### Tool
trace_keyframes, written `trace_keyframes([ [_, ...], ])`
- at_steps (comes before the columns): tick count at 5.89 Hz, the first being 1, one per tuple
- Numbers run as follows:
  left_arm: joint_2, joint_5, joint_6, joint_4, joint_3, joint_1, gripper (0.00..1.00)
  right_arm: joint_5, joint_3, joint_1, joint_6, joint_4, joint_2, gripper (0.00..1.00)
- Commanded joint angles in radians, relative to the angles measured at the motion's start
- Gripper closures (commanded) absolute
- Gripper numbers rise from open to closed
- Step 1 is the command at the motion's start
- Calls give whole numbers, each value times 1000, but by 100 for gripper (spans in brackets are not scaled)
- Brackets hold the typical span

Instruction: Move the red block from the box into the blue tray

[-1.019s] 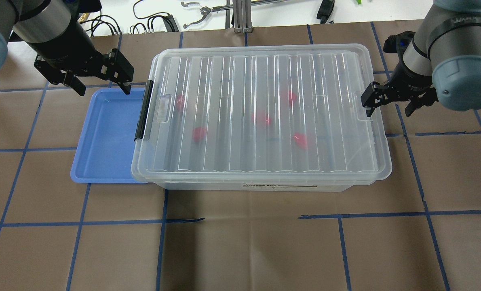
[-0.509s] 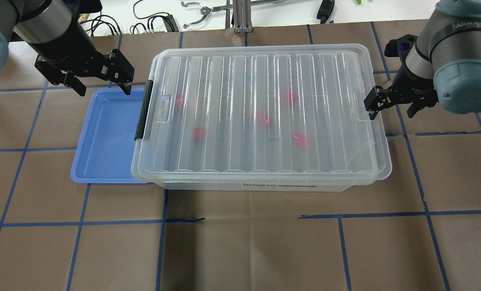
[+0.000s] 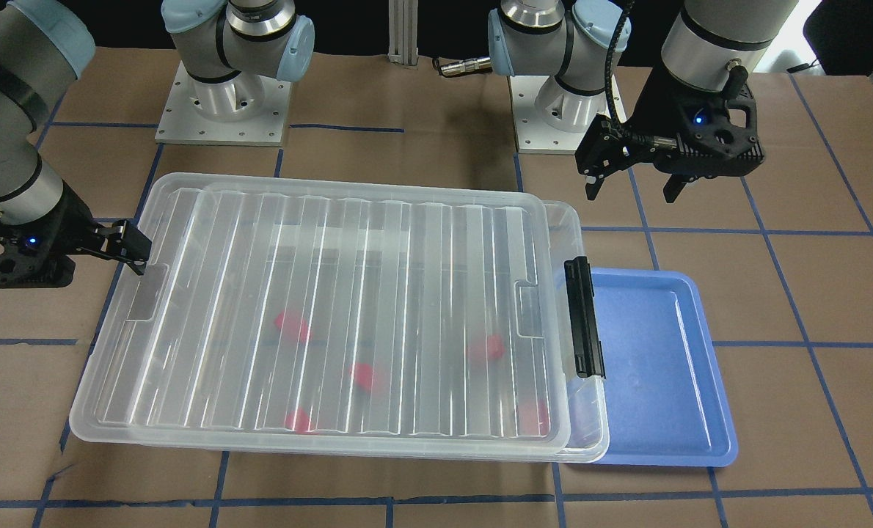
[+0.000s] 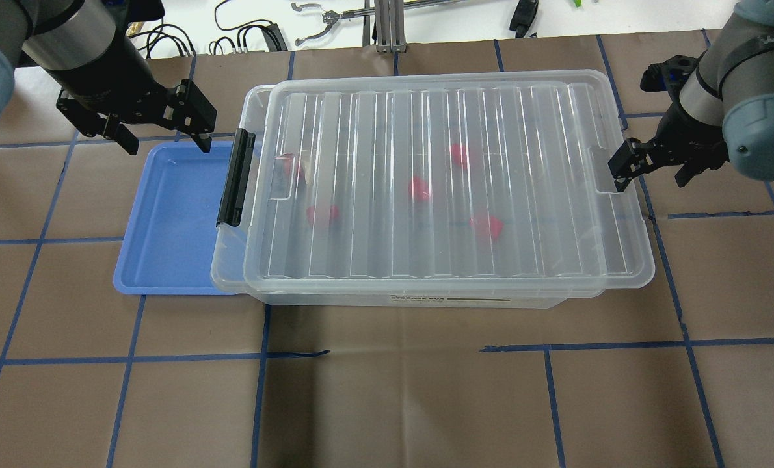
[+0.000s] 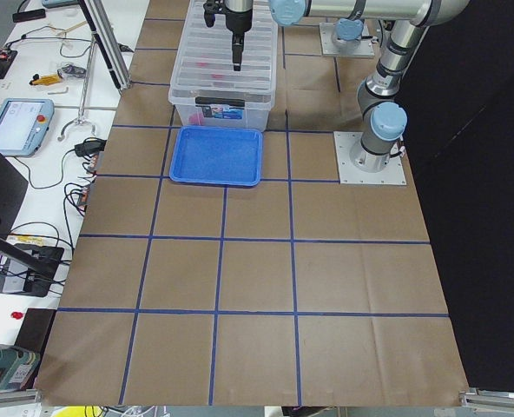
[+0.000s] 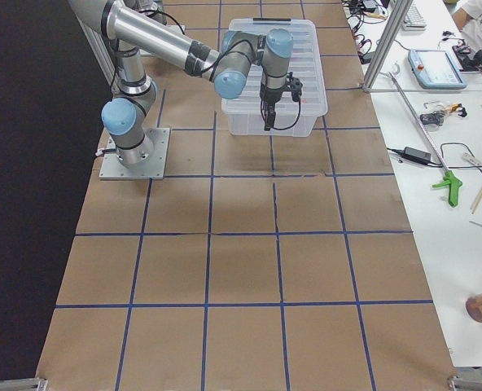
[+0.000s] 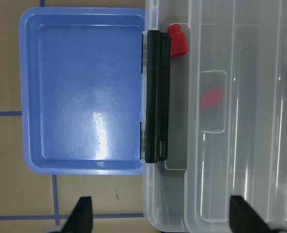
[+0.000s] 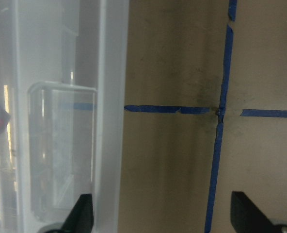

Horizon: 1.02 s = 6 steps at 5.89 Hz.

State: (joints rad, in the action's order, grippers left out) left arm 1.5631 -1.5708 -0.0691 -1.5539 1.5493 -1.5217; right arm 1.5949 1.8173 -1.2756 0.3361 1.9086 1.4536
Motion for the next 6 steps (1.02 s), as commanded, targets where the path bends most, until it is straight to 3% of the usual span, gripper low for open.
trace_keyframes([
  [1, 0, 0, 0, 0, -2, 0, 2, 0, -1, 79, 70, 6, -6, 0],
  [3, 2, -2, -17, -2, 2, 0, 2, 0, -4, 152, 128, 7, -6, 0],
  [6, 6, -3, -245, 0, 5, 0, 2, 7, -4, 225, 220, 52, -6, 0],
])
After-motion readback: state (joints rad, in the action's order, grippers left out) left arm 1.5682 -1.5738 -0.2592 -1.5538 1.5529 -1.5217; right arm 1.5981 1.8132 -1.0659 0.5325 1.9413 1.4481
